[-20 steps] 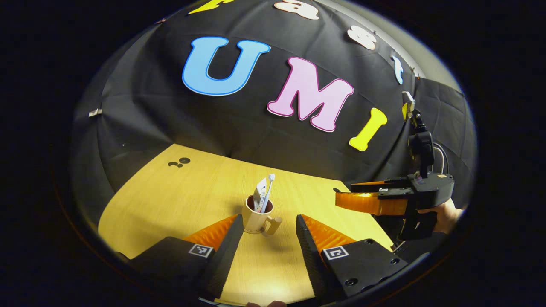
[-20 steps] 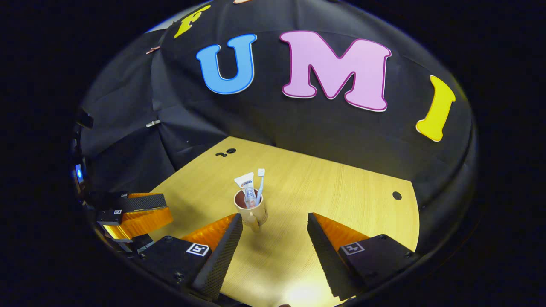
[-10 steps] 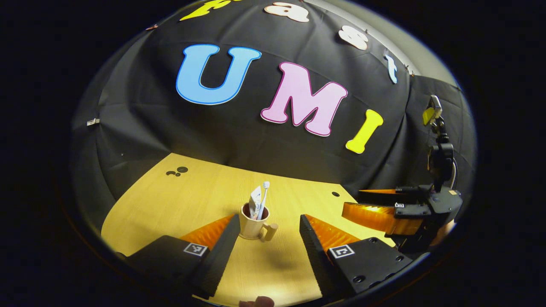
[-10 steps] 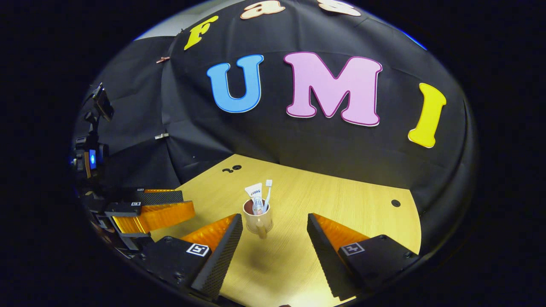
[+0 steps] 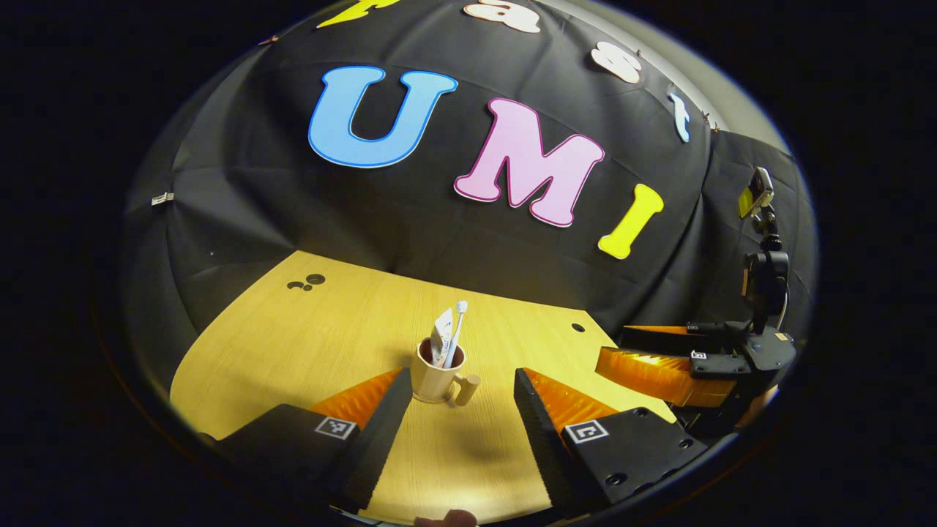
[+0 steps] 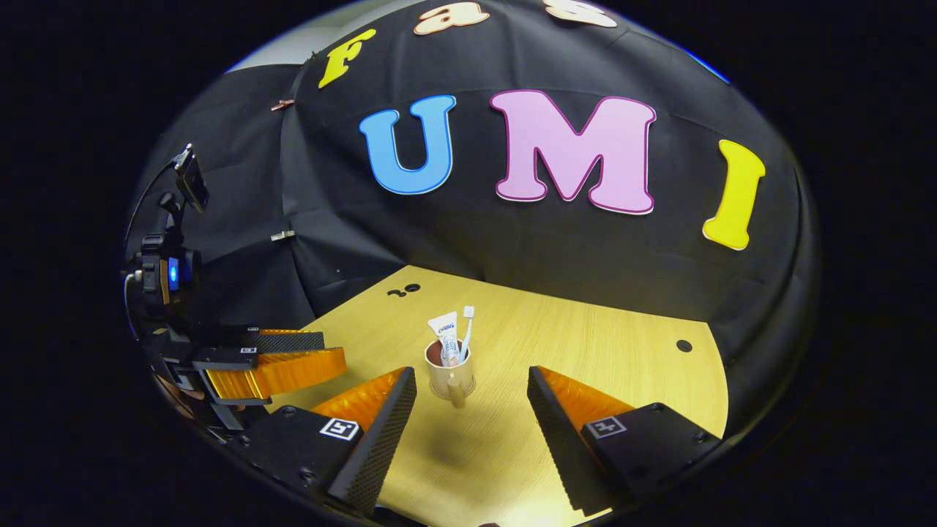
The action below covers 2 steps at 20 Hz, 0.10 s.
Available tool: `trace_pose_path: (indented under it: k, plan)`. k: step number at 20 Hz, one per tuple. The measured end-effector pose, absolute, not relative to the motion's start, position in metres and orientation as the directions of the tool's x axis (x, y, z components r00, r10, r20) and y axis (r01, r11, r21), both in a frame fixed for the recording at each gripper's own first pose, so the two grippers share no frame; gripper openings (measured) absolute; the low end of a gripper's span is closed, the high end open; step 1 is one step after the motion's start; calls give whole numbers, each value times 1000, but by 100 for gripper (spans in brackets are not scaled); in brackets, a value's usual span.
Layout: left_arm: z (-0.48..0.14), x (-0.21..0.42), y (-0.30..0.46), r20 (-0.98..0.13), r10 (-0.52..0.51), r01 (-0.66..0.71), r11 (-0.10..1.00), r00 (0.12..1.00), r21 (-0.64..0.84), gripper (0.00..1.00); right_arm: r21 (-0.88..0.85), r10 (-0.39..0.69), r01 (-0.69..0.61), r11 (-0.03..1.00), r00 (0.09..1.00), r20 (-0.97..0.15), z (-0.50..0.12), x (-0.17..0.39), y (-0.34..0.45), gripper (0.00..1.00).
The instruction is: Put the toothbrush and toothpaste on the desktop into the cup, then pick up the cup and place it on the coaster on the desktop.
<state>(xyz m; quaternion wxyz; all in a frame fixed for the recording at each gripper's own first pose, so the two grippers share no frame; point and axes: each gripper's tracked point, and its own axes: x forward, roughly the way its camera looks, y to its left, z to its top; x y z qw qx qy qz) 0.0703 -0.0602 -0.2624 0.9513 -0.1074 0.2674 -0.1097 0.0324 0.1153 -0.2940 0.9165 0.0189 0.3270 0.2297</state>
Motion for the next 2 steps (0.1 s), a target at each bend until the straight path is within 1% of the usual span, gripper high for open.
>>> trace_pose_path:
  k: [2]
  plan:
    - [-262,70,-63,-485,-268,156,953,832,-259,88,190,433,-405,894,678,-594,-296,31,115,95]
